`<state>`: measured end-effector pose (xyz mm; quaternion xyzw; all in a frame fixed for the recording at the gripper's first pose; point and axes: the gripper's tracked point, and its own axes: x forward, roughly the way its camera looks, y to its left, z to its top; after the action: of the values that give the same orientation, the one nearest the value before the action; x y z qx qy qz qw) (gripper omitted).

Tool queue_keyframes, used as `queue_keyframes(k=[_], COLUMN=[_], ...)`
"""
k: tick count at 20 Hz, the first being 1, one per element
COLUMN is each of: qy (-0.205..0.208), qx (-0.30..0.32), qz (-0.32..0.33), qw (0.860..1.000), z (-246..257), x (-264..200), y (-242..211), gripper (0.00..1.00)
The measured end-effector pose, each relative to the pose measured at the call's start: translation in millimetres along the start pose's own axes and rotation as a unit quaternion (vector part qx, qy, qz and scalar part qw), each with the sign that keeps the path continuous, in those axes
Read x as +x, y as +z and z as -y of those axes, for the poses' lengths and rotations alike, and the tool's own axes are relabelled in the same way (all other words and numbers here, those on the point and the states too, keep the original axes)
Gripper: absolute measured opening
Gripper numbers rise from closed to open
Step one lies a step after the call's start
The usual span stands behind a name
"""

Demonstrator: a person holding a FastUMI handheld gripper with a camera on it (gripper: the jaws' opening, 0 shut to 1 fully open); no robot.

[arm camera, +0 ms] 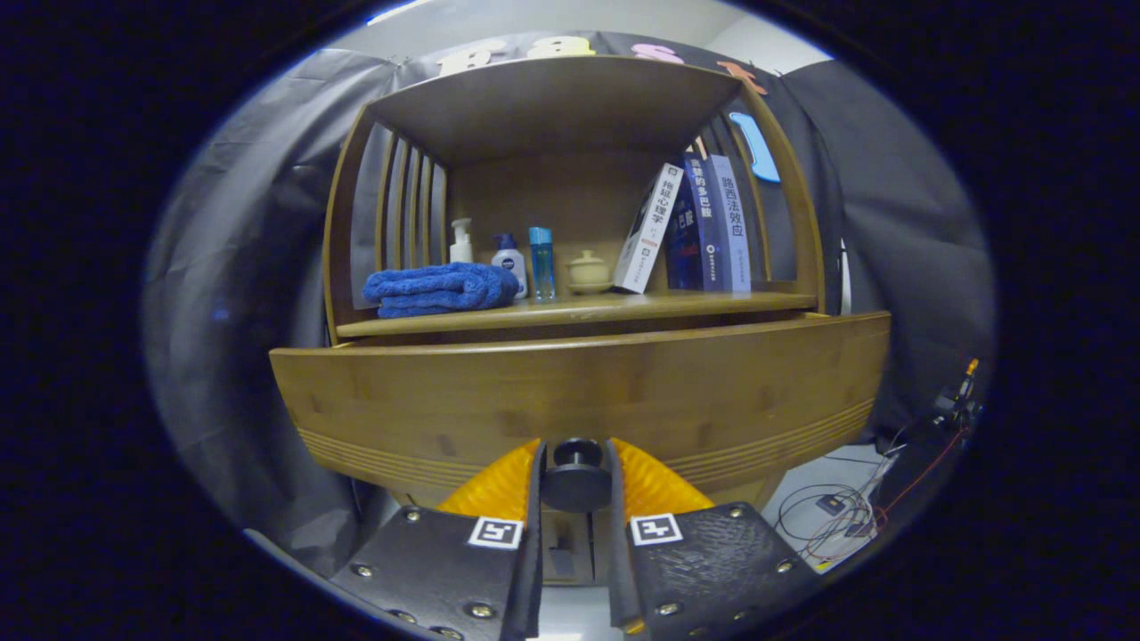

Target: Pull open the drawer, take out the items inside it, and place them on the countertop above the cabinet.

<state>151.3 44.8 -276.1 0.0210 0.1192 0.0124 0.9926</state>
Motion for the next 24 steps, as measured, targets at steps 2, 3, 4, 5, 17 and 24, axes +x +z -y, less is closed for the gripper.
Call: queue_keyframes(k=[2, 3, 4, 5, 17, 24], qy=[0.0, 0.0, 0.0, -0.001, -0.012, -0.012], qx=[0.005, 0.006, 0.002, -0.001, -0.016, -0.016], qz=[0.001, 0.001, 0.001, -0.001, -0.014, -0.009], qw=[1.0, 1.0, 1.0, 1.0, 1.0, 1.0], z=[0, 0, -1, 0, 1, 1], x=[-6, -8, -13, -17, -57, -67], y=[0, -1, -2, -2, -15, -11], gripper=[0.3, 0.3, 0.3, 0.3, 0.3, 0.3])
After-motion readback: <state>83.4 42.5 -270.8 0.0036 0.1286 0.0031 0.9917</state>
